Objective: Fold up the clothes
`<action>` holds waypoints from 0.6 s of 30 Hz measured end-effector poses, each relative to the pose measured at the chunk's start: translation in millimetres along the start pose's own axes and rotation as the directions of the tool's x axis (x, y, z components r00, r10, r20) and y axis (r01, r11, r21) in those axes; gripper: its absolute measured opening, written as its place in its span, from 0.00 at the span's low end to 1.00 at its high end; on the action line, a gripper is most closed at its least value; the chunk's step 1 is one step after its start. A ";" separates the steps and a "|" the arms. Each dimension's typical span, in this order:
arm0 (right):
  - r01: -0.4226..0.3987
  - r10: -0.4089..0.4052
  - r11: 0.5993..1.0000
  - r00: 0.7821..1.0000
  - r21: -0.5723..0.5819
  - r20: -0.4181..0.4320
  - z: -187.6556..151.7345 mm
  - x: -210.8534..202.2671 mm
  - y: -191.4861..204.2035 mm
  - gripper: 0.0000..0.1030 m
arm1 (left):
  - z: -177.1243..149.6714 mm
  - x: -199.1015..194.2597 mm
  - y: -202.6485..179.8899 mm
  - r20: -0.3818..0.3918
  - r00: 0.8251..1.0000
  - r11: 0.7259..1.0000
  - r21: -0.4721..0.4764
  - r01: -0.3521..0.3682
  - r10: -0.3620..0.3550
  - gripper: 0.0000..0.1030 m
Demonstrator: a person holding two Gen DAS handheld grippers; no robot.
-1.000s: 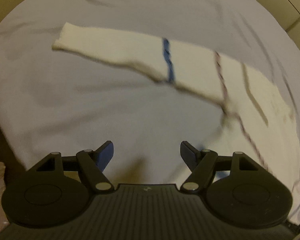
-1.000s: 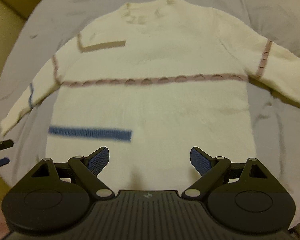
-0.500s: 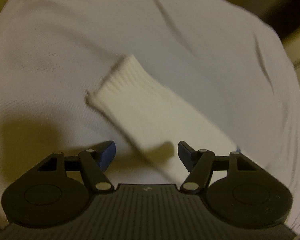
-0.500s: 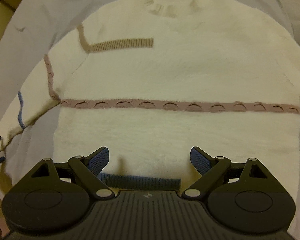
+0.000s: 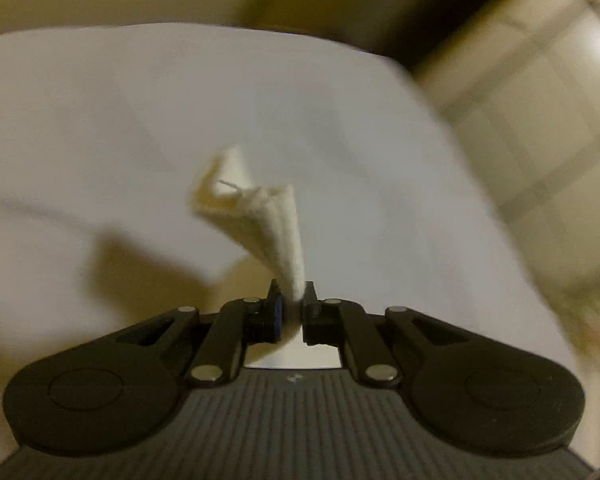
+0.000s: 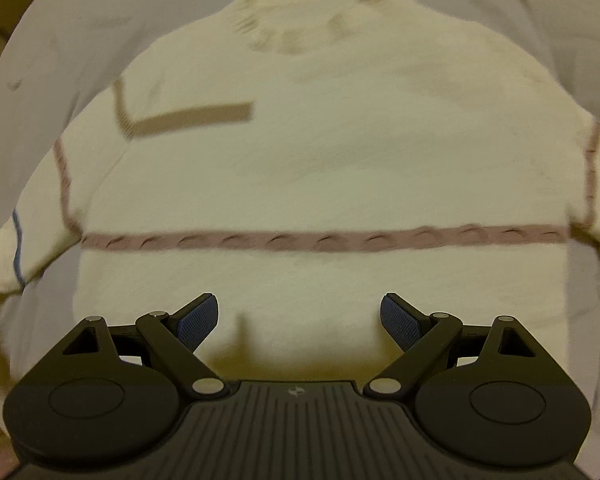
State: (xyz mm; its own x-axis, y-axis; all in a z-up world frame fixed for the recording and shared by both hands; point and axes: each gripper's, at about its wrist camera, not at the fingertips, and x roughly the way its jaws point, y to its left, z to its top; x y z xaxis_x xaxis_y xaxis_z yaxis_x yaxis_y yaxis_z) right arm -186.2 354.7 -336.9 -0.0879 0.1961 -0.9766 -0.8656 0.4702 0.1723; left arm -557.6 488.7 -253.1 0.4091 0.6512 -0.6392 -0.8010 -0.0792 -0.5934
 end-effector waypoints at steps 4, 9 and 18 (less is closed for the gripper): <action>0.011 -0.013 0.998 0.999 0.060 0.044 2.5 -14.4 -32.8 0.87 | -56.1 12.9 -111.9 -0.167 0.950 0.948 0.139 0.287 -0.263 0.06; 0.044 -0.059 0.987 0.994 0.154 0.095 -1.5 -33.5 -86.2 0.87 | -178.6 71.2 -197.0 -0.497 0.830 0.886 0.225 0.405 -0.253 0.25; -0.160 0.113 0.914 0.983 0.373 0.145 -27.4 -28.0 -170.0 0.79 | -211.4 79.1 -154.4 -0.535 0.841 0.897 0.407 0.171 0.082 0.29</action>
State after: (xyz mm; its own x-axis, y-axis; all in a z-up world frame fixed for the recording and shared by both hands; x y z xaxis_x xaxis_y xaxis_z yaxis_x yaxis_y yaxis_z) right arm -50.2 245.7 -342.4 -0.1128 0.3704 -0.9220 -0.5932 0.7194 0.3615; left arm -309.2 392.9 -315.5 0.5122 0.1377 -0.8478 -0.8264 0.3478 -0.4428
